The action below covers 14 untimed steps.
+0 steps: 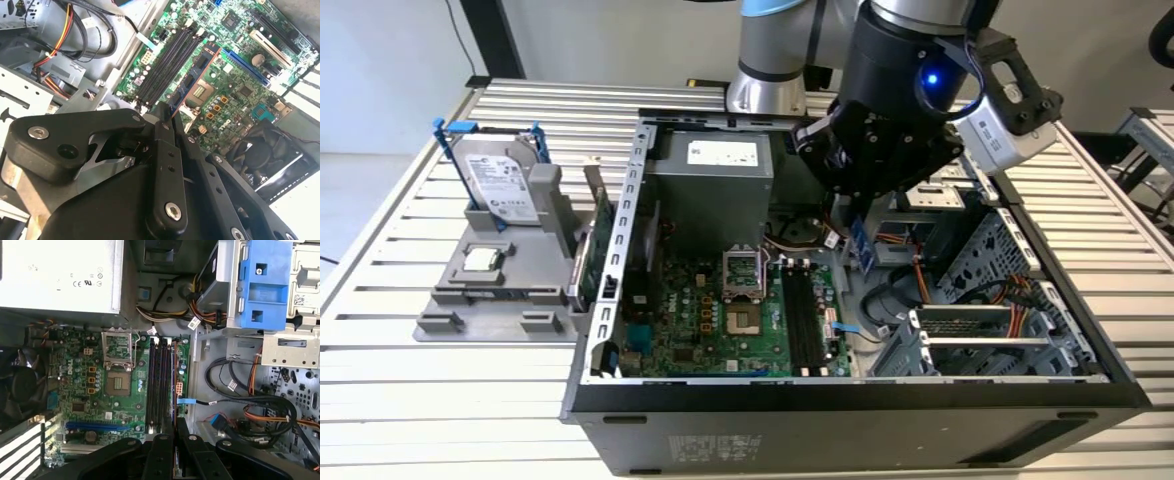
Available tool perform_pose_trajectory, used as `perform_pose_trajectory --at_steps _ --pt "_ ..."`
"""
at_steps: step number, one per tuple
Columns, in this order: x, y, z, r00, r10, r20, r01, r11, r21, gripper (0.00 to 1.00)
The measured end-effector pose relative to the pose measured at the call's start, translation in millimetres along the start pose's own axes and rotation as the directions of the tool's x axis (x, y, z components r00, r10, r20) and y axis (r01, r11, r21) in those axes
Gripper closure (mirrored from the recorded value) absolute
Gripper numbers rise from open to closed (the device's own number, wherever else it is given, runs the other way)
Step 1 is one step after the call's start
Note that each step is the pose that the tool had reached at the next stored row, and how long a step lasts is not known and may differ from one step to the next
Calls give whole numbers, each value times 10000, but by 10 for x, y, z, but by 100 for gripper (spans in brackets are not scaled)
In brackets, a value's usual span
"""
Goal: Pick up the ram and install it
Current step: 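Insert the ram into the slot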
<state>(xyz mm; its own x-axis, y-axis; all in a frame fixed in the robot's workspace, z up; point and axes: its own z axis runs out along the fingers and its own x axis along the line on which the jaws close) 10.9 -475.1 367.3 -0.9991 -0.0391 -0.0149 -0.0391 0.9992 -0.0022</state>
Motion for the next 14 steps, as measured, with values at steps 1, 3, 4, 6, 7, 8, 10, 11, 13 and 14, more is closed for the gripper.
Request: perform_pose_trajectory --at_steps 1,3,4,6,7,8,10,11,13,14 --pt "0 0 16 10000 0 -1 0 10000 -2 100" --pt "0 0 49 10000 1 -5 -1 10000 -5 100" --pt "0 0 63 10000 0 -7 0 10000 -4 100" --pt "0 1 102 10000 1 -11 -1 10000 -6 100" --pt "0 1 117 10000 1 -13 -1 10000 -5 100" --pt "0 2 131 10000 1 -13 -1 10000 -5 100" --pt "0 3 159 10000 0 -14 0 10000 -5 100" --pt "0 3 169 10000 0 -16 0 10000 -6 100" --pt "0 3 189 10000 1 -18 -1 10000 -5 100" --pt "0 3 199 10000 1 -18 -1 10000 -6 100"
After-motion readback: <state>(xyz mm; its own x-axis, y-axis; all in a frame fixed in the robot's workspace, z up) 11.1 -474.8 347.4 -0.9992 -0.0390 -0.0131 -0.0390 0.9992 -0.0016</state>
